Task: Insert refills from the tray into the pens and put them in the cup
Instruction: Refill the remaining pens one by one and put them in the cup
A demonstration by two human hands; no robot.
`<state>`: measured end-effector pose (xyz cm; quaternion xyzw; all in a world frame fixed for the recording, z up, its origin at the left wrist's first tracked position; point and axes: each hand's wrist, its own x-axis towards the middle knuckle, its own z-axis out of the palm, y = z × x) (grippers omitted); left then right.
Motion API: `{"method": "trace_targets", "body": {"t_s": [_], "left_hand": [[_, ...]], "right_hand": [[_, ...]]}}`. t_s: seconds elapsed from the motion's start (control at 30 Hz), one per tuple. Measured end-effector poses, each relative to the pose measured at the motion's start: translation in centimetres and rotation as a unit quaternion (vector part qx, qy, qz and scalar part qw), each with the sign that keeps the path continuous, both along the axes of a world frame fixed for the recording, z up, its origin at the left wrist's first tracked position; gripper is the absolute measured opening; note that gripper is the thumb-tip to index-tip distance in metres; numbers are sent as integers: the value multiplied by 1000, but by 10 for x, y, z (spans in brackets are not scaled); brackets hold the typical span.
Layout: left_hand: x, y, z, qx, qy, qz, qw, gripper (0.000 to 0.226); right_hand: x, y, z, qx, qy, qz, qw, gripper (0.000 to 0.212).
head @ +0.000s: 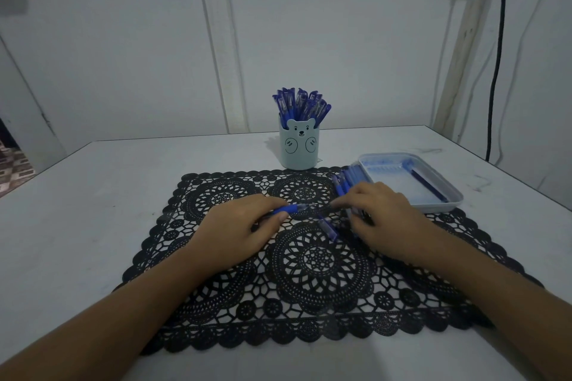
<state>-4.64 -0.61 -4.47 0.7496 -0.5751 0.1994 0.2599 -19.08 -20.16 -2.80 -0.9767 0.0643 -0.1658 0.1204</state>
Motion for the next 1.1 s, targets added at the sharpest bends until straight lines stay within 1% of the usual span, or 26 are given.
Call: {"method": "trace_targets", "body": {"t_s": [0.13,0.27,0.3,0.33,0.37,0.43,0.47,0.53,0.63,0.73,0.97,1.1], "left_hand": [[-1,0,1,5,6,-2,1000,39],[-1,-1,1,9,8,-2,1000,39],[-1,0,1,9,9,-3,1000,39],[0,-1,0,9,10,-4,1000,39],[0,0,0,9,10,-6,1000,39],[0,-1,0,8,8,-8,1000,39],[0,-1,0,8,6,-9,1000,40],[1,-1,0,14,2,-11,1000,41],[0,-2,-1,16,0,-11,1000,41],[0,-1,-1,13,-7,-17,1000,38],[-3,-1,1,-4,-51,-39,998,35],[-6,-2,2,2,-102,-62,993,40]], "right_hand": [[1,1,0,-63,40,23,997,35],[3,4,1,-89,30,28,995,26],[3,5,1,-68,9,30,997,23],[3,6,1,-17,-23,28,999,20],[3,7,3,52,-55,24,997,15],[1,10,6,181,-113,21,977,14],[1,12,7,220,-125,23,967,15],[1,18,9,264,-123,40,956,17],[1,26,10,265,-106,55,957,14],[0,30,11,272,-109,68,954,12],[1,33,10,254,-94,70,960,7],[1,36,7,223,-86,57,969,38]]}}
